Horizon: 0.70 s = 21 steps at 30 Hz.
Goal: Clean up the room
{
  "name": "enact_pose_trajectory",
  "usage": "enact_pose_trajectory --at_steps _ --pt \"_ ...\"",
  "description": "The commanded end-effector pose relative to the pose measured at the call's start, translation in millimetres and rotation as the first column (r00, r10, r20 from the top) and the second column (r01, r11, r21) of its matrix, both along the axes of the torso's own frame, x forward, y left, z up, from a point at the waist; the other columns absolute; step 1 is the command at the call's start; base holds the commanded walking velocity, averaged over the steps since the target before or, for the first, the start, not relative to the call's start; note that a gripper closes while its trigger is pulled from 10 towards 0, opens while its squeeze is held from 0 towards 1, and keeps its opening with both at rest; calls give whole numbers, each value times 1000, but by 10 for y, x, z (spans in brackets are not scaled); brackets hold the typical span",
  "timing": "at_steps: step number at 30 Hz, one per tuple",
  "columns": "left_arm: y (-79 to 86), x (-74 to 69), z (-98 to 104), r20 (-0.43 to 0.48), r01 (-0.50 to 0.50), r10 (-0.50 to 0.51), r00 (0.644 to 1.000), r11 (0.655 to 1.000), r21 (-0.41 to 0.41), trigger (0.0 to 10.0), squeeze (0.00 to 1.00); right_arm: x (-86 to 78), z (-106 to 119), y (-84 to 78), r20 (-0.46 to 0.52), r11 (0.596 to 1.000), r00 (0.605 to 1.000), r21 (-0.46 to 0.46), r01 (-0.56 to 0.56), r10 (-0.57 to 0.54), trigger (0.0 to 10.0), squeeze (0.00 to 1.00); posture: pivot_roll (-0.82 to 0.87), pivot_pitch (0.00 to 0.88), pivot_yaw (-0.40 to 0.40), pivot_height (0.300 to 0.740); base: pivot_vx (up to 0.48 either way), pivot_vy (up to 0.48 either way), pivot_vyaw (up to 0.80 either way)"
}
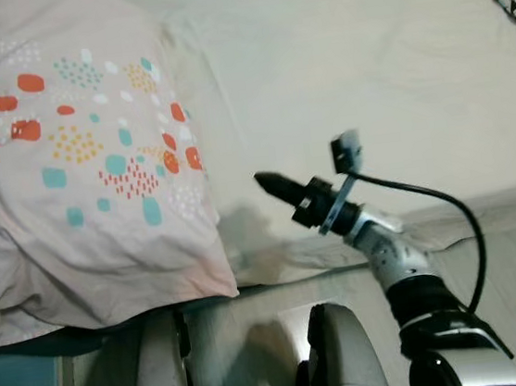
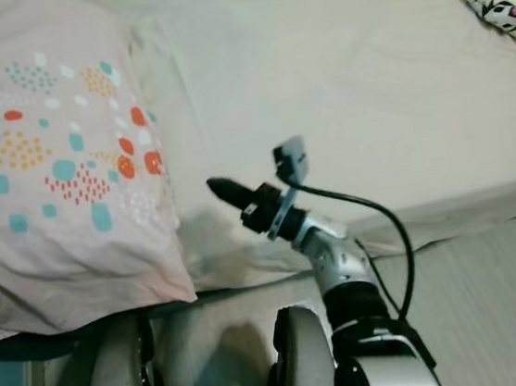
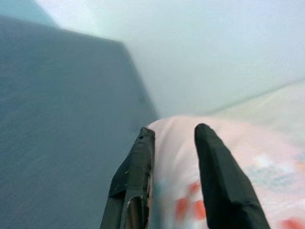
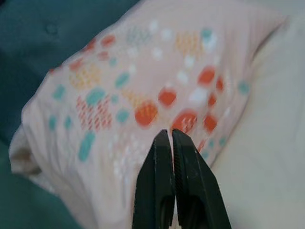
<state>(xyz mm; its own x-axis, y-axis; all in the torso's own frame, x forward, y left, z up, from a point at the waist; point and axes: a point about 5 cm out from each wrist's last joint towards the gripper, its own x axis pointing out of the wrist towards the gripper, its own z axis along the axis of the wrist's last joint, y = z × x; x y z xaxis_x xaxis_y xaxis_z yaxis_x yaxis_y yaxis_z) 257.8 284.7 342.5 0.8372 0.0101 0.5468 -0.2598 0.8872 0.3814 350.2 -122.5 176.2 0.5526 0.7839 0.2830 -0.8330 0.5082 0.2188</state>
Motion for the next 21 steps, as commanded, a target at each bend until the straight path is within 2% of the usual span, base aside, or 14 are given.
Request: enact_pose_trajectory --at_steps 1,2,4,5,8,9,11,12,15,16,17,19,20,21 --pt "-211 44 -263 -180 177 -177 968 984 -19 10000 0 -64 -65 -76 -27 1000 999 11 19 -19 10000 0 194 190 -42 584 0 0 0" --pt "-211 44 -263 -180 177 -177 968 984 -19 10000 0 -64 -65 -76 -27 1000 999 11 19 -19 10000 0 194 190 -42 584 0 0 0" --pt "-511 -13 -694 -371 343 -359 856 933 -112 10000 0 -125 -120 -111 -37 999 999 3 39 -39 10000 0 182 193 -36 584 0 0 0" --pt "-511 -13 -694 -371 343 -359 856 933 -112 10000 0 -125 -120 -111 -37 999 999 3 39 -39 10000 0 182 193 -36 584 0 0 0" --pt "-738 -57 -1221 -525 356 -426 737 905 -235 10000 0 -194 -225 -109 -69 998 996 -4 62 -62 10000 0 166 196 -31 584 0 0 0" --pt "-738 -57 -1221 -525 356 -426 737 905 -235 10000 0 -194 -225 -109 -69 998 996 -4 62 -62 10000 0 166 196 -31 584 0 0 0" --pt "-777 -75 -1495 -614 342 -432 661 901 -265 10000 0 -221 -256 -99 -84 997 994 -8 72 -72 10000 0 166 195 -32 584 0 0 0" --pt "-777 -75 -1495 -614 342 -432 661 901 -265 10000 0 -221 -256 -99 -84 997 994 -8 72 -72 10000 0 166 195 -32 584 0 0 0" --pt "-665 24 -1724 -693 237 -299 656 953 -188 10000 0 -237 -275 -89 -102 997 992 -8 79 -79 10000 0 170 197 -33 584 0 0 0" --pt "-510 143 -1759 -692 91 -138 709 990 -104 10000 0 -240 -276 -75 -107 997 991 -10 80 -80 10000 0 164 193 -34 584 0 0 0" --pt "-386 213 -1754 -680 -28 -11 733 999 -46 10000 0 -245 -272 -62 -110 997 991 -11 80 -81 10000 0 162 191 -32 584 0 0 0" --pt "-197 275 -1711 -646 -205 175 743 978 30 10000 0 -248 -256 -47 -109 997 991 -9 80 -80 10000 0 161 190 -32 584 0 0 0" --pt "-197 275 -1711 -646 -205 175 743 978 30 10000 0 -248 -256 -47 -109 997 991 -9 80 -80 10000 0 161 190 -32 584 0 0 0" --pt "-115 267 -1698 -637 -264 258 726 960 88 10000 0 -251 -248 -45 -109 997 991 -8 82 -82 10000 0 161 189 -31 584 0 0 0"
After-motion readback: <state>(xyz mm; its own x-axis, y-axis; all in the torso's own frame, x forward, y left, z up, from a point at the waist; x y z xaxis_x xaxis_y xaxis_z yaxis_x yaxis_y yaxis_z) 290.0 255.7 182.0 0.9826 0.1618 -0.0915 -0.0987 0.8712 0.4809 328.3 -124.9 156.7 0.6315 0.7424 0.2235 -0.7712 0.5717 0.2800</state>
